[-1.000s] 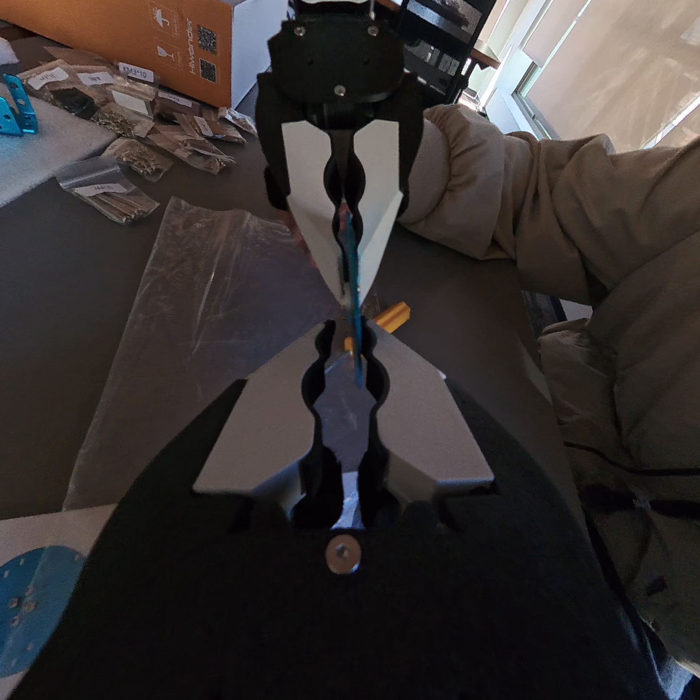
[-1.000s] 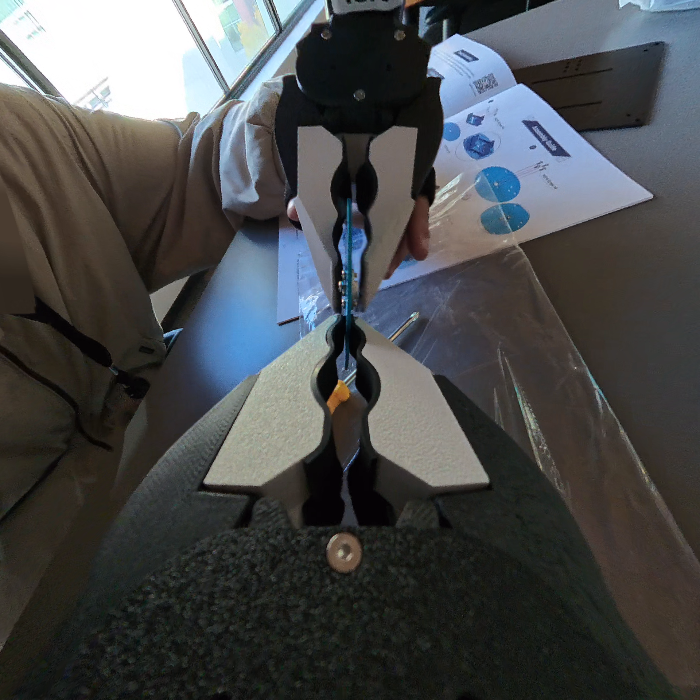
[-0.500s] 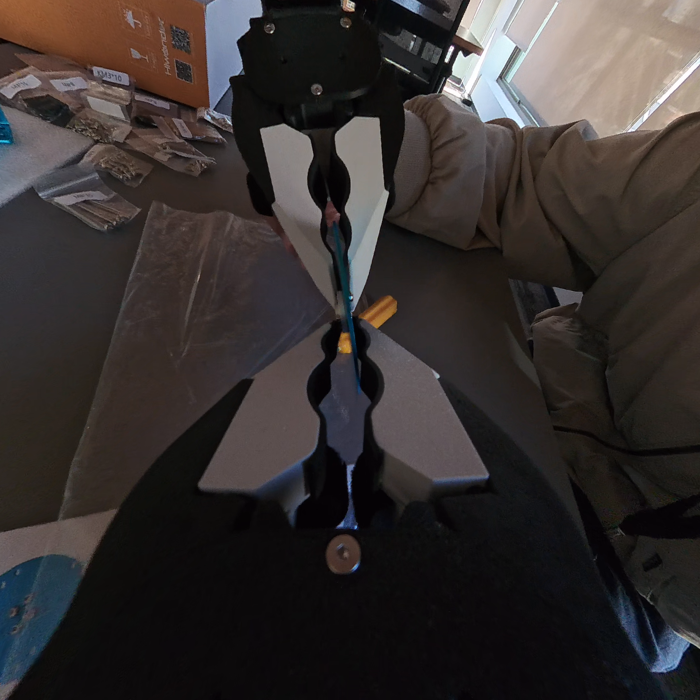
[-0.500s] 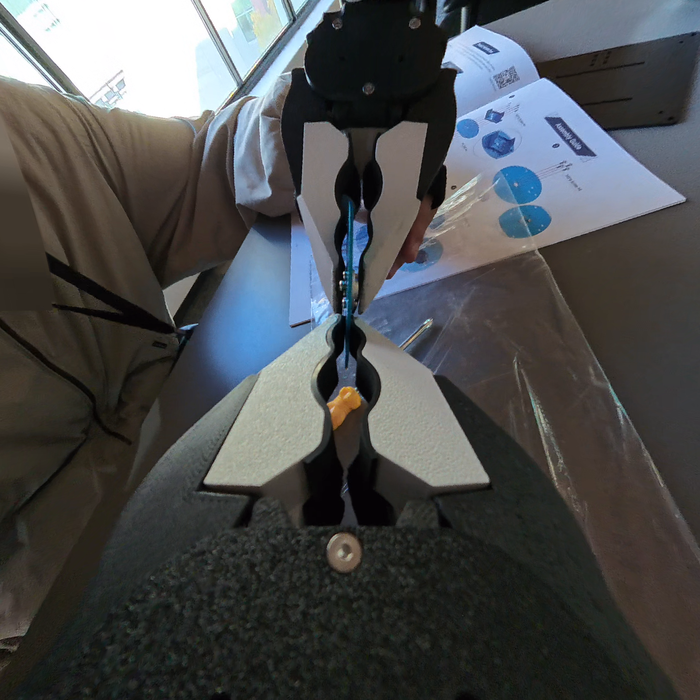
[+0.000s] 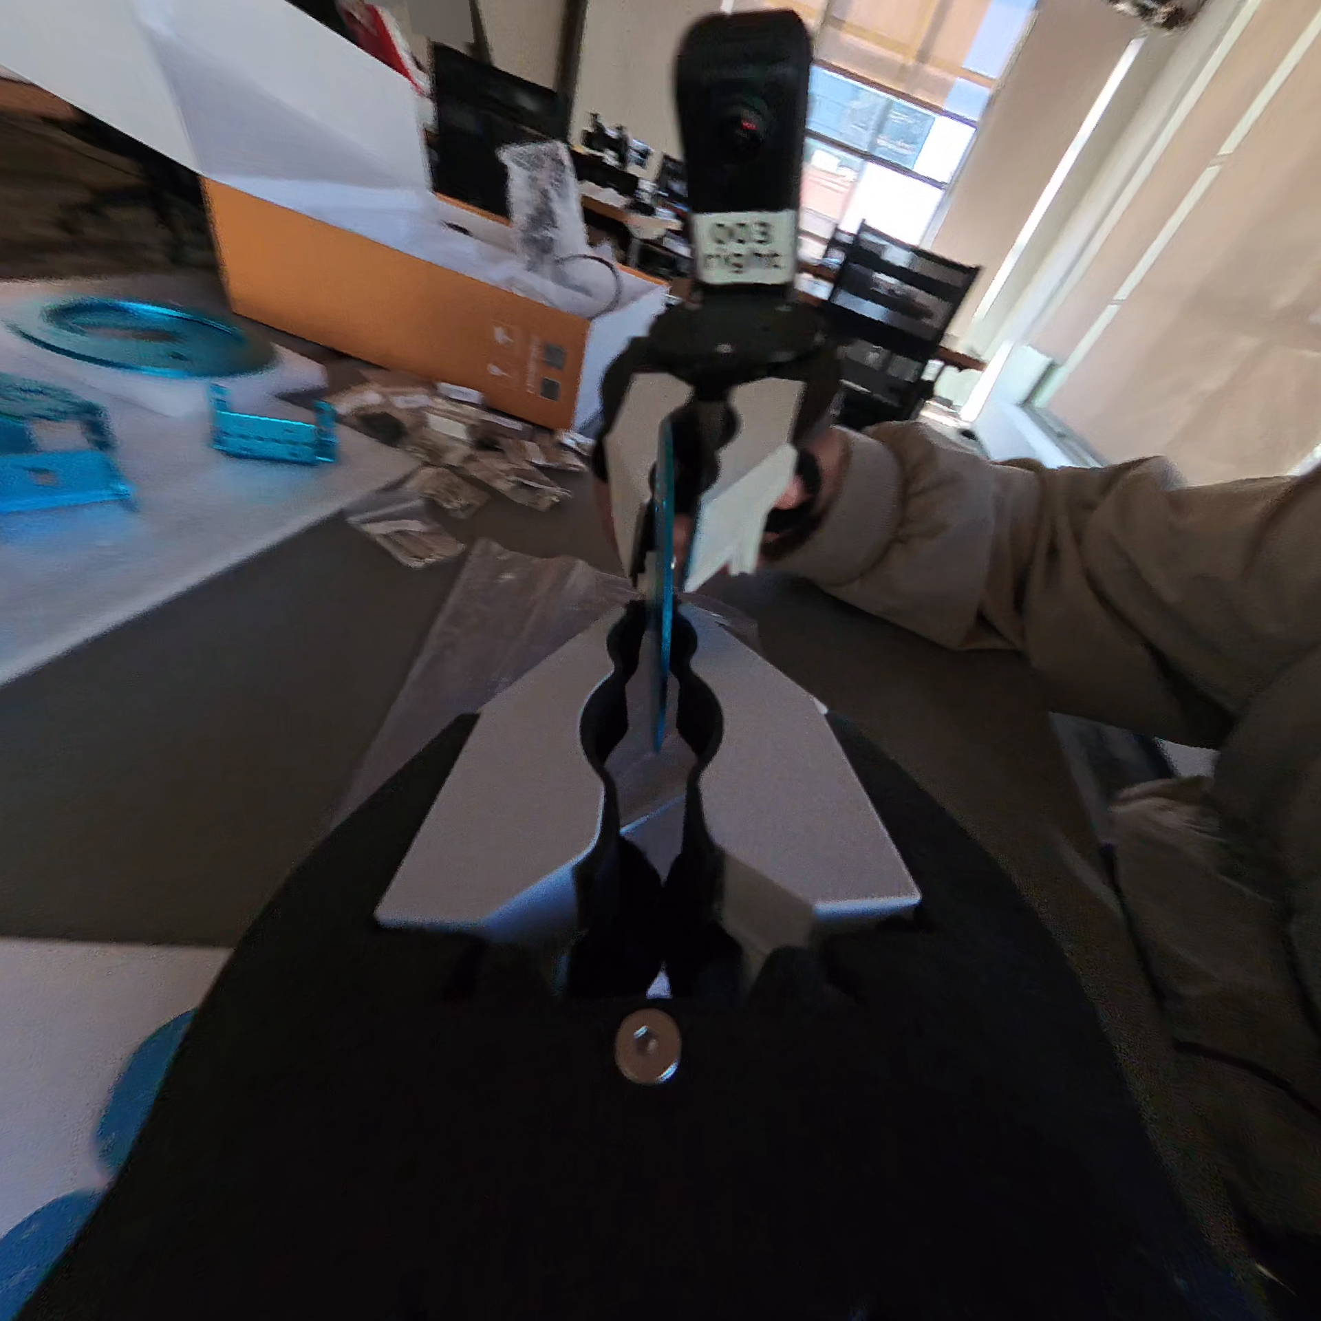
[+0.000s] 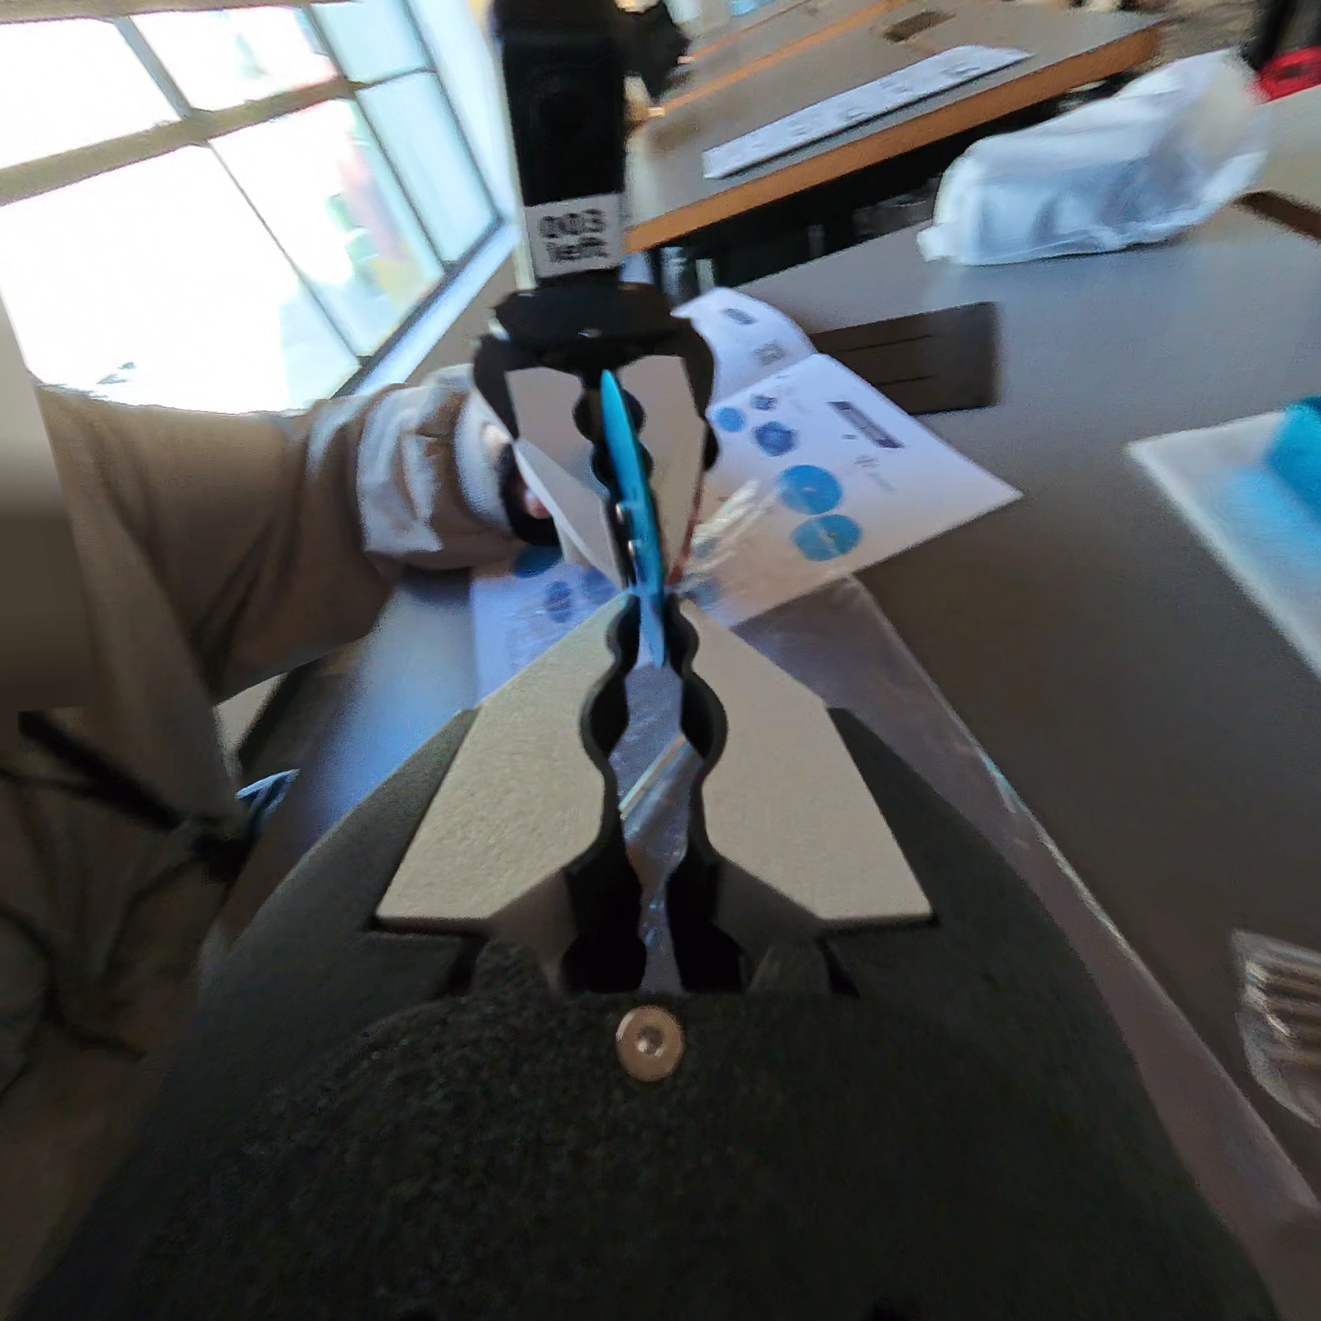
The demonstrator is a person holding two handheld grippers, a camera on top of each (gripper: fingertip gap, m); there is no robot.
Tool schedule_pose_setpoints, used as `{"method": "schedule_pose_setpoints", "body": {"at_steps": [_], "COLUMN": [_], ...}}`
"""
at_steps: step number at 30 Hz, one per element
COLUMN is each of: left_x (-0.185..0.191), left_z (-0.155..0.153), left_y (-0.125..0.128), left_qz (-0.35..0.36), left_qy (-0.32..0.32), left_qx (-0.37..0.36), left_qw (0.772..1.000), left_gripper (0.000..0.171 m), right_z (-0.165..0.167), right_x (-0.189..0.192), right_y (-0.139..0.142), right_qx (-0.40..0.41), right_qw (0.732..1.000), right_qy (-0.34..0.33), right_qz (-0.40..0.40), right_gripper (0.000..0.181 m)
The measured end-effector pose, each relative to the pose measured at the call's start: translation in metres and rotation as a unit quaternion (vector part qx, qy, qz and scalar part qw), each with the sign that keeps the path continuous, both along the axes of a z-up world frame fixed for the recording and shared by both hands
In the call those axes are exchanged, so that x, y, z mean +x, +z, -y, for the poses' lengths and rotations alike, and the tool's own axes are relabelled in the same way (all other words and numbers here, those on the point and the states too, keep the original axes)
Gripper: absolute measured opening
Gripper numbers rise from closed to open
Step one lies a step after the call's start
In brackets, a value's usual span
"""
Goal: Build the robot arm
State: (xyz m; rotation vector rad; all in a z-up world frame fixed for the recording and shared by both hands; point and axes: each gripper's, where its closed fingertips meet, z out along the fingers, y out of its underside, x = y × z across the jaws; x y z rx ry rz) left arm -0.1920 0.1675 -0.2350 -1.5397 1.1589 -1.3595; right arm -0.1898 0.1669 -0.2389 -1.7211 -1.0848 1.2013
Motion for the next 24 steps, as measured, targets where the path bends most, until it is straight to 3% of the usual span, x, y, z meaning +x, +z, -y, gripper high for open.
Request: {"method": "schedule_pose_setpoints", "body": {"at_steps": [3, 6, 9, 12, 15, 18, 24], "left_x": [-0.015, -0.026, -0.027, -0.024, -0.021, -0.020, -0.020], "left_z": [-0.040, -0.068, -0.072, -0.066, -0.060, -0.058, -0.055], "left_y": [-0.009, -0.026, -0.027, -0.025, -0.024, -0.024, -0.016], "left_qz": [-0.018, -0.051, -0.054, -0.045, -0.046, -0.055, -0.052], "left_qy": [0.100, 0.164, 0.176, 0.165, 0.154, 0.152, 0.159], "left_qx": [0.028, 0.029, 0.025, 0.013, 0.017, 0.039, 0.077], "left_qw": [0.994, 0.985, 0.983, 0.985, 0.987, 0.986, 0.983], "left_gripper": [0.007, 0.007, 0.007, 0.007, 0.008, 0.007, 0.007], "right_z": [-0.006, 0.027, 0.054, 0.061, 0.062, 0.064, 0.075], "right_x": [0.013, 0.011, 0.003, 0.007, 0.016, 0.028, 0.040], "right_y": [-0.016, -0.054, -0.074, -0.090, -0.086, -0.091, -0.096], "right_qx": [0.002, 0.042, 0.078, 0.063, 0.075, 0.073, 0.045], "right_qw": [0.992, 0.964, 0.940, 0.919, 0.912, 0.903, 0.904], "right_qy": [-0.103, -0.156, -0.230, -0.275, -0.301, -0.307, -0.317], "right_qz": [0.077, 0.211, 0.239, 0.275, 0.269, 0.291, 0.283], "right_gripper": [0.031, 0.053, 0.029, 0.035, 0.029, 0.035, 0.034]}}
